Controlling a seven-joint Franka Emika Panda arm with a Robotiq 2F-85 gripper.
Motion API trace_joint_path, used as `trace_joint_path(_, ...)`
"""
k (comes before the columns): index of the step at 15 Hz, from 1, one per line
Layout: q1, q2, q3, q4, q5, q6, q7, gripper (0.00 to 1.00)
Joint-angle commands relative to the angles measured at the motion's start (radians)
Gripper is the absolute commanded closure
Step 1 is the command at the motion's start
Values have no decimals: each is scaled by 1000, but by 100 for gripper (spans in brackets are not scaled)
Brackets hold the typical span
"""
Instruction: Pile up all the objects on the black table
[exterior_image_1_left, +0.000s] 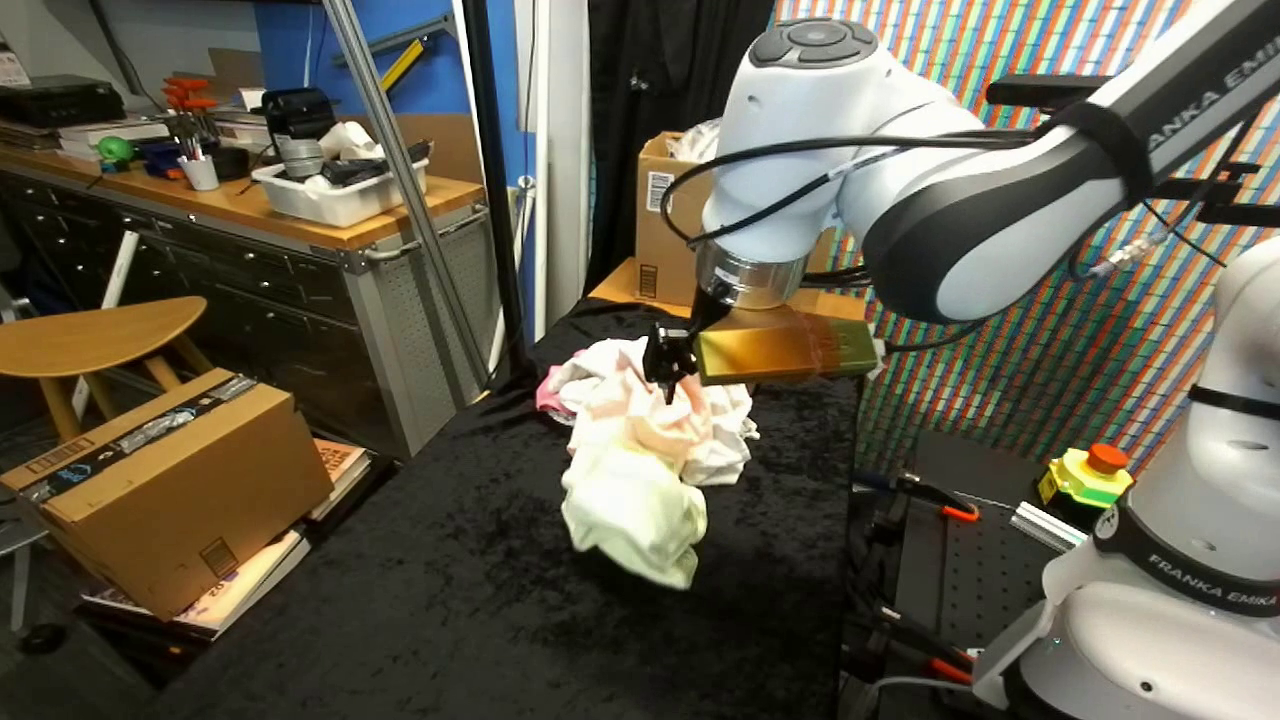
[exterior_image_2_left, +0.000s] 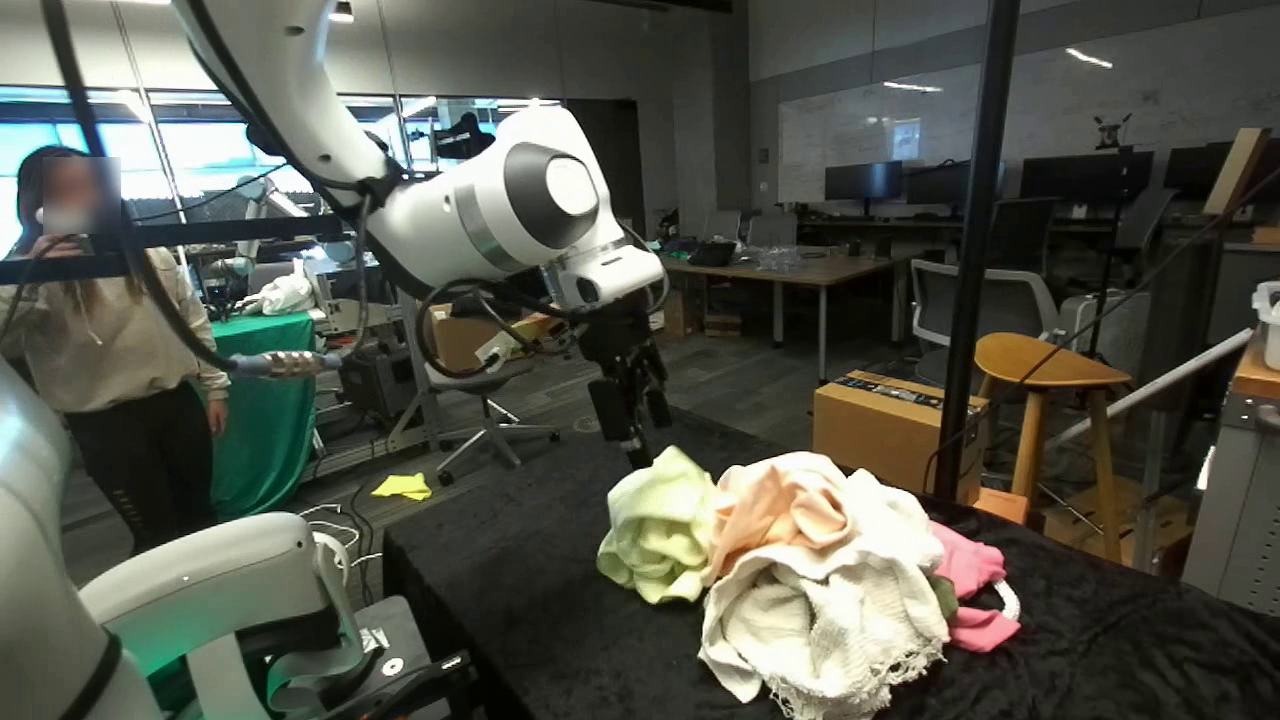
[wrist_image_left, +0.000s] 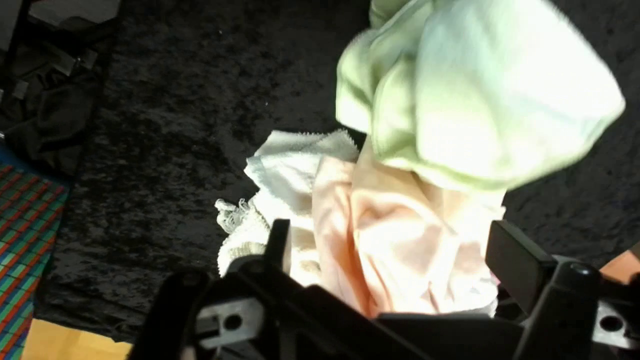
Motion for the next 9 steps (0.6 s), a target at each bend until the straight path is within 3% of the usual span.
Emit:
trace_joint_path(1, 77, -226, 50, -102, 214, -99, -265, 1)
trace_joint_path(6, 193, -471, 70, -70, 467, -425, -608, 0)
trace_joint_path(9, 212, -612, 63, -22, 552, -660, -779, 0)
